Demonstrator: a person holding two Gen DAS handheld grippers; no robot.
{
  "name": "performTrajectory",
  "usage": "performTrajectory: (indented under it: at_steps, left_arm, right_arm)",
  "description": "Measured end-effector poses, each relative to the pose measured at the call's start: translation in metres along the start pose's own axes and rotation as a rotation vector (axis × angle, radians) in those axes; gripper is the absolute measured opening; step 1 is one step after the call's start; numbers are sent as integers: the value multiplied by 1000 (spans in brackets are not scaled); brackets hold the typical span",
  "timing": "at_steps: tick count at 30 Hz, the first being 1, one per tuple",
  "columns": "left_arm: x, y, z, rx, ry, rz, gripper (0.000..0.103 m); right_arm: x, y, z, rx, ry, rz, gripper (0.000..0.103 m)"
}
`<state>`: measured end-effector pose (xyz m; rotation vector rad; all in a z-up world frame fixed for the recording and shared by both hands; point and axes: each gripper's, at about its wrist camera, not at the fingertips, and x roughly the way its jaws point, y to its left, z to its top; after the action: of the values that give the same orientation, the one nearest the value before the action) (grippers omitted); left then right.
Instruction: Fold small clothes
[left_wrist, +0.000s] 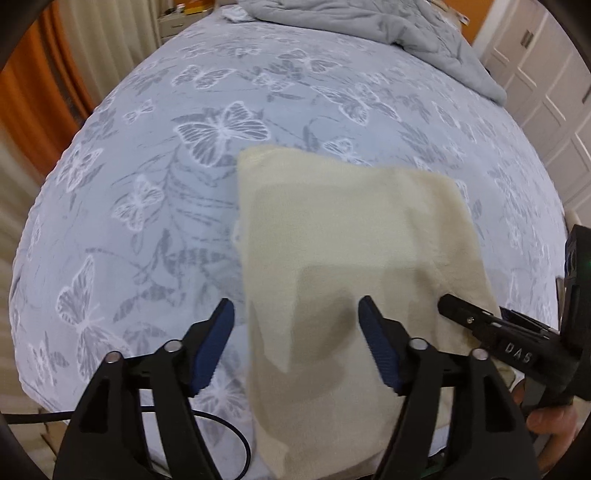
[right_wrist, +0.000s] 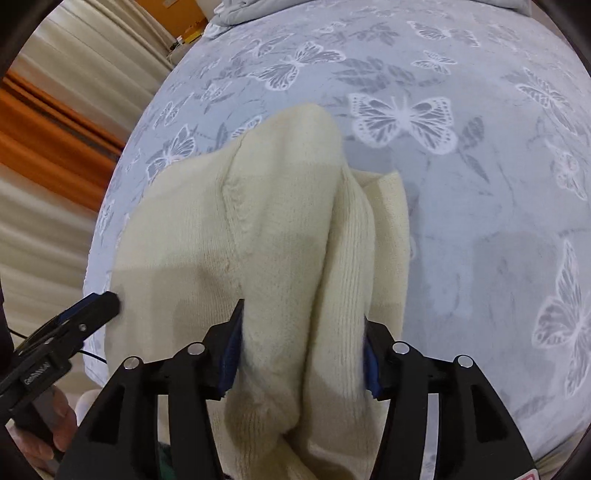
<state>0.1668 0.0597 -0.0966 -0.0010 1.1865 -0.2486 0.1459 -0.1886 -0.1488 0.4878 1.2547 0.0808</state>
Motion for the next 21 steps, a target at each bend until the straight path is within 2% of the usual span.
performTrajectory:
  at_steps: [2,4,7,8,9,10,12,14,16,18,19,20,21]
  left_arm:
    - [1,11,2,-46,-7,5,88]
    - [9,18,5,-87,6,16,89]
    - [26,22,6,-111,55,-34,89]
    - [30,22,7,-115,63,-56,82]
    - [34,21,9,-118,86,-112,73]
    - [36,19,10,-119,100,-156,56]
    - [32,10,17,-111,103,-152,47]
    - [18,2,27,-104,73,-182,36]
    - [4,-4,34,-95,25,-199,31]
    - [-3,-8,39,-72,-17,-197,32]
    - [2,-12,41,-48,-18,-178,33]
    - [11,-12,41,-30,-4,-153,36]
    - [23,-13,39,-15,23,-128,39]
  right_arm:
    - [9,0,4,34,20,22,66]
    - [16,5,8,58,22,35,67]
    - [10,14,9,21,-17,29,44]
    - [6,16,10,11,-30,40,31]
    - [-5,20,12,2,-61,61,28]
    - [-15,22,12,-7,-90,79,27]
    - [-37,32,16,-37,-166,94,26]
    - [-52,37,21,-59,-216,90,26]
    - [-53,32,25,-48,-220,71,28]
    - [-29,17,28,-26,-143,37,34]
    - [-8,6,27,-19,-70,-9,37]
    - [2,-7,23,16,-31,-16,43]
    - [-4,-14,21,60,-56,23,44]
